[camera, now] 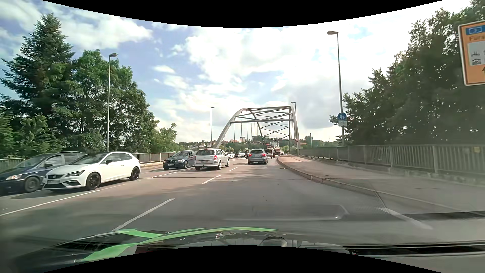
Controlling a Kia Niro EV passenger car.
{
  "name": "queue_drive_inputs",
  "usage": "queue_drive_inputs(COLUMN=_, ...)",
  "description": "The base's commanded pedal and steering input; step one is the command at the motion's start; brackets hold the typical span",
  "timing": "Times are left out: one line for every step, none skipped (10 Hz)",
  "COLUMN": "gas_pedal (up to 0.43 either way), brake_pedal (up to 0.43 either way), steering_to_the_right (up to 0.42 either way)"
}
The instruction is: Follow the waypoints while adhering to traffic rules and regulations
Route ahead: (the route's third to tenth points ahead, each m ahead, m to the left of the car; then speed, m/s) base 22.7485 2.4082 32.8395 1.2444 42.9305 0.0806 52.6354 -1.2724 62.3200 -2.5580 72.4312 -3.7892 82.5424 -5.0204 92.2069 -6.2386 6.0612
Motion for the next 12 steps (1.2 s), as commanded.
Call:
queue_drive_inputs(gas_pedal=0.228, brake_pedal=0.0, steering_to_the_right=-0.021)
queue_drive_inputs(gas_pedal=0.228, brake_pedal=0.0, steering_to_the_right=-0.021)
queue_drive_inputs(gas_pedal=0.228, brake_pedal=0.0, steering_to_the_right=-0.017)
queue_drive_inputs(gas_pedal=0.228, brake_pedal=0.0, steering_to_the_right=-0.015)
queue_drive_inputs(gas_pedal=0.228, brake_pedal=0.0, steering_to_the_right=-0.01)
queue_drive_inputs(gas_pedal=0.228, brake_pedal=0.0, steering_to_the_right=-0.004)
queue_drive_inputs(gas_pedal=0.228, brake_pedal=0.0, steering_to_the_right=0.001)
queue_drive_inputs(gas_pedal=0.228, brake_pedal=0.0, steering_to_the_right=0.003)
queue_drive_inputs(gas_pedal=0.228, brake_pedal=0.0, steering_to_the_right=0.005)
queue_drive_inputs(gas_pedal=0.228, brake_pedal=0.0, steering_to_the_right=0.005)
queue_drive_inputs(gas_pedal=0.228, brake_pedal=0.0, steering_to_the_right=0.005)
queue_drive_inputs(gas_pedal=0.228, brake_pedal=0.0, steering_to_the_right=0.005)
